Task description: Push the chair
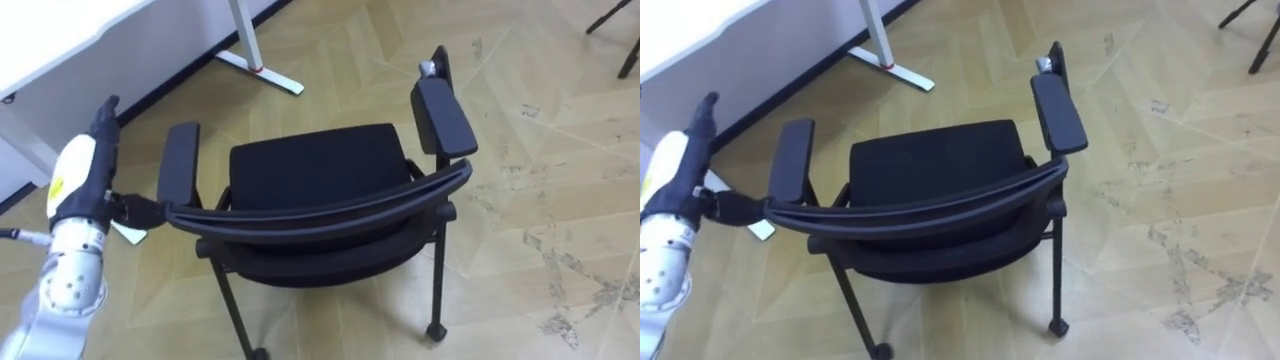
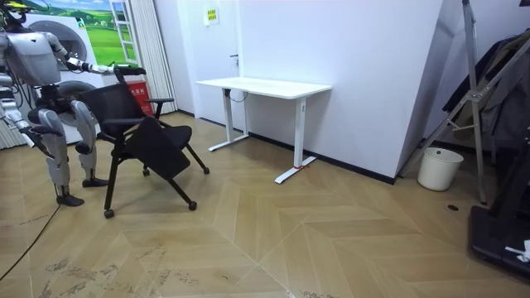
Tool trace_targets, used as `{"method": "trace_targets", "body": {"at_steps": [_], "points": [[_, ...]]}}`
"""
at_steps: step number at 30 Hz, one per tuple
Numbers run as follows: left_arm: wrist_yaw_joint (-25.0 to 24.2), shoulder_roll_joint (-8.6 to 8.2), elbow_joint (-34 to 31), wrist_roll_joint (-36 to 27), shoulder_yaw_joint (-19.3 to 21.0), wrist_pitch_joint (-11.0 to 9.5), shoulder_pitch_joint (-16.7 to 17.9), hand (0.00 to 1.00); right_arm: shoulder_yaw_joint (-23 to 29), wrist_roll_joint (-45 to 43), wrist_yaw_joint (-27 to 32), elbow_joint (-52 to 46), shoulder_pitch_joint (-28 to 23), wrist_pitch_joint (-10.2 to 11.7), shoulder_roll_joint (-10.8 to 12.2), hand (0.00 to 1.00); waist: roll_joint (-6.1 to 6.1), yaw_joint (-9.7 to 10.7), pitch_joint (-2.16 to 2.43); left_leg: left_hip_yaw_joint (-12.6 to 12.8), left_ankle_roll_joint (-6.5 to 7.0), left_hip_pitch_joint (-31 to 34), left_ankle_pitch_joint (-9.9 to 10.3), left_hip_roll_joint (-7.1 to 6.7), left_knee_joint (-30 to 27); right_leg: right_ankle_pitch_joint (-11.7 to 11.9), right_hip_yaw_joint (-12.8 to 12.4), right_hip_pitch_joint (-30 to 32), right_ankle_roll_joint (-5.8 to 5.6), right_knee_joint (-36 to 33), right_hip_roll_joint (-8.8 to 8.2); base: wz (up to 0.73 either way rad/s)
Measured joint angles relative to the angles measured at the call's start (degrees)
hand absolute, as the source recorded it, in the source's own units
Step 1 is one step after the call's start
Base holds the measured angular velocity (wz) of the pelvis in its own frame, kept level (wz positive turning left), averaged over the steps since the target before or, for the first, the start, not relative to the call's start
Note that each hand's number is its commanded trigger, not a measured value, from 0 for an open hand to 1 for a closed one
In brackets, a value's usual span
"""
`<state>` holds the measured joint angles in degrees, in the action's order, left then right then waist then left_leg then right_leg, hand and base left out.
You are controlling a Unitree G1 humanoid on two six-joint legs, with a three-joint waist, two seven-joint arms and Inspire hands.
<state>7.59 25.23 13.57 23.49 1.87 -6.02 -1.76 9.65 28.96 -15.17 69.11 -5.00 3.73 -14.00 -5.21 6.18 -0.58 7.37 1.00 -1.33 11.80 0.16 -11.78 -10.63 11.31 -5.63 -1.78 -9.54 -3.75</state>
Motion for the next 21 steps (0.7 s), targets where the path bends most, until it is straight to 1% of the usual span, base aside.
{"method": "trace_targets", "body": {"at_steps": [1, 2, 3, 4, 5, 7, 9, 13, 14, 15, 17, 18, 19, 20, 21], "points": [[-1.3, 0.93, -1.2, 1.4, -0.3, 0.0, 0.0, 0.0, 0.0, 0.0, -0.4, 0.3, 0.3, 0.0, -0.2, 0.0, -0.2, 0.4, -0.11, 0.0, 0.0, 0.0, 0.0, 0.0, 0.0, 0.0, 0.0, 0.0, 0.0, 0.0, 0.02, 0.0], [-2.4, 2.23, -1.9, 2.1, -0.9, 0.0, -0.1, 0.0, 0.0, 0.0, -0.6, 0.9, 1.0, 0.0, -0.4, 0.0, -0.56, 1.0, -0.32, 0.0, 0.0, -0.1, 0.0, -0.03, 0.0, 0.0, -0.1, 0.0, 0.0, 0.1, 0.02, 0.0], [-3.0, 2.98, -2.1, 2.1, -1.3, 0.0, -0.2, 0.0, 0.0, 0.0, -0.7, 1.5, 1.4, 0.0, -0.5, 0.0, -0.73, 1.3, -0.41, 0.0, 0.0, -0.1, 0.0, -0.04, 0.0, 0.0, -0.1, 0.0, 0.0, 0.1, 0.02, -0.05], [-4.5, 4.14, -2.6, 2.1, -2.1, 0.3, -0.8, 0.0, 0.0, 0.0, -0.7, 2.2, 1.8, 0.0, -0.8, 0.0, -1.14, 1.5, -0.51, 0.1, 0.0, -0.2, 0.0, -0.05, 0.1, 0.0, -0.1, 0.0, 0.0, 0.1, 0.03, -0.06], [-6.2, 5.12, -3.6, 2.1, -2.6, 0.8, -1.2, 0.0, 0.0, 0.0, -0.7, 2.2, 1.7, -0.1, -0.9, 0.0, -1.58, 1.7, -0.41, 0.2, 0.0, -0.2, 0.0, -0.05, 0.2, 0.0, -0.2, 0.1, 0.0, 0.2, 0.03, -0.07], [-8.2, 5.7, -4.7, 2.0, -2.7, 1.0, -1.7, 0.0, 0.1, 0.0, -0.7, 2.2, 1.6, -0.1, -1.2, 0.0, -2.03, 1.9, -0.35, 0.3, 0.0, -0.4, 0.0, -0.04, 0.3, 0.0, -0.3, 0.0, 0.0, 0.3, 0.05, -0.07], [-10.1, 5.7, -5.5, 2.0, -2.7, 1.1, -2.6, 0.0, 0.2, 0.0, -1.0, 2.2, 1.6, -0.1, -1.4, 0.0, -2.24, 2.0, -0.29, 0.6, 0.0, -0.3, 0.0, -0.06, 0.3, 0.0, -0.4, 0.0, 0.0, 0.7, 0.05, -0.08], [-15.3, 5.76, -6.0, 2.1, -2.8, 1.2, -4.9, 0.0, 0.5, -0.4, -1.2, 2.2, 1.6, -0.1, -3.0, 0.0, -3.27, 1.7, -0.21, 0.7, 0.0, -0.4, 0.0, -0.06, 0.3, 0.0, -0.6, 0.1, 0.0, 0.8, 0.06, -0.04], [-16.9, 6.47, -7.1, 3.0, -2.8, 1.6, -5.1, 0.0, 0.6, -0.4, -1.2, 2.2, 1.6, -0.1, -3.5, 0.0, -3.57, 1.7, -0.22, 0.8, 0.0, -0.4, 0.0, -0.05, 0.3, 0.0, -0.6, 0.1, 0.0, 0.8, 0.04, -0.03], [-17.7, 7.26, -8.0, 3.7, -2.9, 1.9, -5.1, 0.0, 0.7, -0.4, -1.2, 2.2, 1.6, -0.1, -3.8, 0.0, -3.69, 1.7, -0.19, 0.8, 0.0, -0.4, 0.0, -0.04, 0.3, 0.0, -0.6, 0.1, 0.0, 0.9, 0.05, 0.0], [-20.5, 11.6, -12.7, 4.3, -4.1, 3.1, -5.7, 0.0, 0.7, -0.5, -0.9, 2.2, 1.5, -0.1, -5.1, 0.0, -4.06, 1.9, -0.14, 0.8, 0.0, -0.4, 0.0, -0.05, 0.3, 0.0, -0.6, 0.0, 0.0, 0.9, 0.04, 0.0], [-21.1, 12.68, -13.5, 4.3, -4.5, 3.2, -6.2, 0.0, 0.7, -0.5, -0.8, 2.2, 1.5, -0.1, -5.5, 0.0, -4.17, 1.9, -0.1, 0.8, 0.0, -0.4, 0.0, -0.06, 0.3, 0.0, -0.6, 0.0, 0.0, 0.9, 0.02, 0.0], [-22.3, 14.42, -14.9, 4.6, -5.0, 3.3, -6.9, 0.0, 0.8, -0.5, -0.6, 2.2, 1.8, -0.1, -6.1, 0.0, -4.4, 1.9, -0.02, 0.8, 0.0, -0.5, 0.0, -0.08, 0.3, 0.0, -0.6, -0.2, 0.0, 0.9, 0.0, 0.0], [-23.3, 15.8, -16.0, 4.8, -5.1, 3.5, -7.0, 0.0, 0.8, -0.5, -0.5, 2.2, 2.2, -0.1, -6.4, 0.0, -4.57, 2.0, -0.06, 0.9, 0.0, -0.9, 0.0, -0.06, 0.4, 0.0, -1.0, -0.5, 0.0, 0.9, 0.01, -0.04], [-23.8, 16.18, -16.3, 4.8, -5.1, 3.6, -7.1, 0.0, 0.8, -0.6, -0.5, 2.2, 2.4, -0.1, -6.5, 0.0, -4.68, 2.1, -0.07, 0.9, 0.0, -1.1, 0.0, -0.02, 0.4, 0.0, -1.1, -0.6, 0.0, 0.9, 0.05, -0.06]]}}
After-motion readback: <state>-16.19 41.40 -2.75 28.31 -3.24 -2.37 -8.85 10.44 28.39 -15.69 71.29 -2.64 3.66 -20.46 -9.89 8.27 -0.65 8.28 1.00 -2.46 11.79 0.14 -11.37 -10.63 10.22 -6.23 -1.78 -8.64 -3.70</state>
